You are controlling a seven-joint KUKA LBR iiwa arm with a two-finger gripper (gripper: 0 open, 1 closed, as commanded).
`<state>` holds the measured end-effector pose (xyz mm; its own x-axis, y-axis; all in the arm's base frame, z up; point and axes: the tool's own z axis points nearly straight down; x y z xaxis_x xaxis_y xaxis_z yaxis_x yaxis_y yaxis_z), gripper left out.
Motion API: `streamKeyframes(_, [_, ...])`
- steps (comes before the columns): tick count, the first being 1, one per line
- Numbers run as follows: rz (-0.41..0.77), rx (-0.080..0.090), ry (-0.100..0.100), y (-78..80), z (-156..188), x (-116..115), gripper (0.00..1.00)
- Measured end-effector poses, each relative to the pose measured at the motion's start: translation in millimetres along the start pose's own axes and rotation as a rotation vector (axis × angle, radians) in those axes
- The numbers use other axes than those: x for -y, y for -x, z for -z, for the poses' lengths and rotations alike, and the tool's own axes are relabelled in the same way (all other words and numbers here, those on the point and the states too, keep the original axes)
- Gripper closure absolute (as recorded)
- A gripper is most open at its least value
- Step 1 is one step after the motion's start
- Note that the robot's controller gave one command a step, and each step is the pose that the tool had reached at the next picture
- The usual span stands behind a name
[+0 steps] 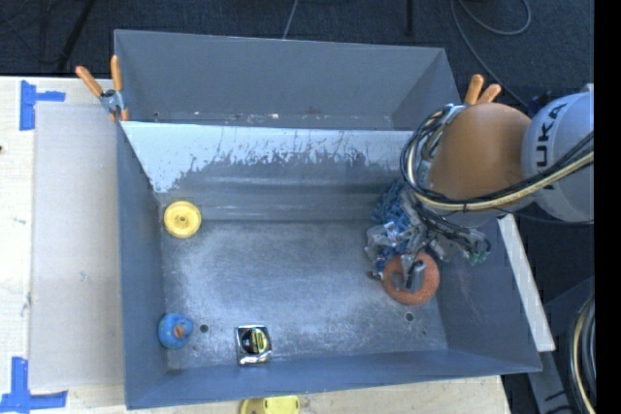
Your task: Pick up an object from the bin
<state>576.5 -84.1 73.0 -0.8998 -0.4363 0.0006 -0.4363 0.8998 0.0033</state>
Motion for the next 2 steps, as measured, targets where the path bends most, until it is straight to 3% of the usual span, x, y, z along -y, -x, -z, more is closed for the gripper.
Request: streamKeyframes(2, [-0.001, -0.002, 0.002, -1.1, 5.0, -1.0, 1.0])
